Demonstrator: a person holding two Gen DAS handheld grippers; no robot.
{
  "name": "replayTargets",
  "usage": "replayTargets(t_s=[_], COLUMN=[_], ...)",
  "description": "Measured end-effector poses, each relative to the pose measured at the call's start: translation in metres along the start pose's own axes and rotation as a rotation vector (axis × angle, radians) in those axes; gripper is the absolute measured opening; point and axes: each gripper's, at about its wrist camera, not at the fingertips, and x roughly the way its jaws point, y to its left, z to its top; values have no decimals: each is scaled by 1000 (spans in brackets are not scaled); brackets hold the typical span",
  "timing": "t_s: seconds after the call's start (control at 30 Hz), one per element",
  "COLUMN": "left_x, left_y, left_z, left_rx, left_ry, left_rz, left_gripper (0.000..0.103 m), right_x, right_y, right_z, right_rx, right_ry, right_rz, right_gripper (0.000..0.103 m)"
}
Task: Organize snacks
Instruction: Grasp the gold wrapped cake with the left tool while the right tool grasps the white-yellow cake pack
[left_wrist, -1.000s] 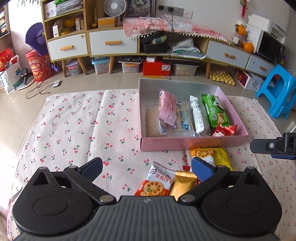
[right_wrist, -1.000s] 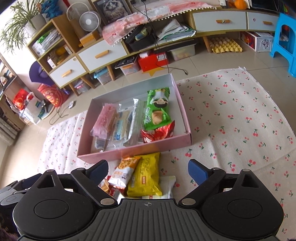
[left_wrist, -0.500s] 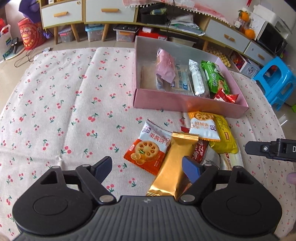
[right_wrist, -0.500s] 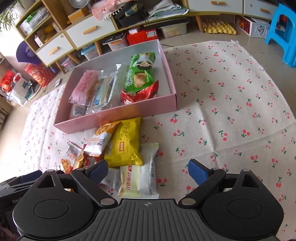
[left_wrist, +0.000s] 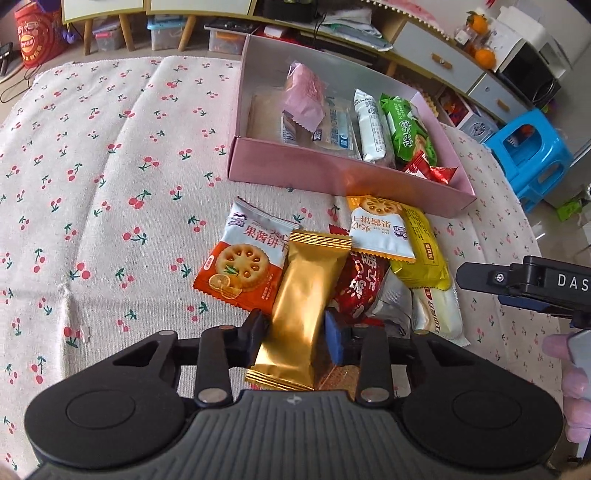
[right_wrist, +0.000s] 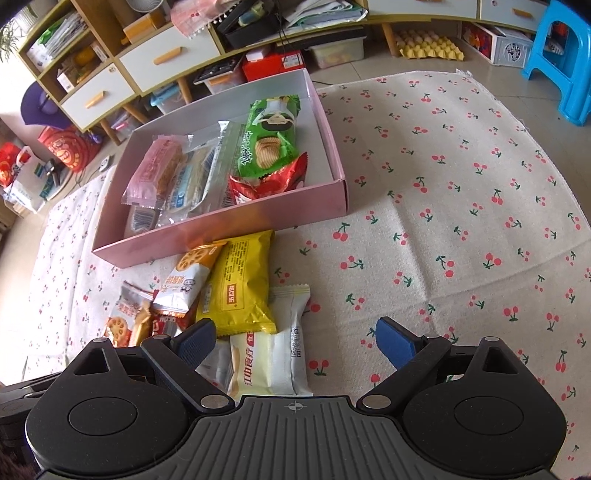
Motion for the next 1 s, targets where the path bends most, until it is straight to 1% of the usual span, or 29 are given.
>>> replayTargets(t_s=[0.07,0.17,0.27,0.47,0.57,0.67,0.8,0.93,1.0], left_x=[-1,-6,-9,-16,-15,-13,-16,-15,-14], left_y=[0,-1,2,18,20,22,28,33,36], left_z=[1,0,1,1,1,1,1,1,1], left_rx=[-1,32,67,41,49,46,40,33,33], left_ry=[-5,-25,-47,-53,-53,-50,-51,-42,-36], left_rz=[22,97,166,196,214,209,211,241,247], left_gripper=[28,27,27,27,27,28,31,34,34], right_x=[3,9,15,26,29,30,28,26,26], right_y=[-1,-1,3,15,18,17,4,-19,-26], right_z=[1,1,-3,-12,-16,-18,-13,-5,-3], right_rx=[11,16,-12,-82,-112,-131,-124,-80,-86], right_ry=[8,33,68,110,110,100,93,84,80], right_rz=[-6,-6,-22,-61,-82,-103,-128,-160,-176], right_gripper=[95,95,95,95,95,94,94,94,94])
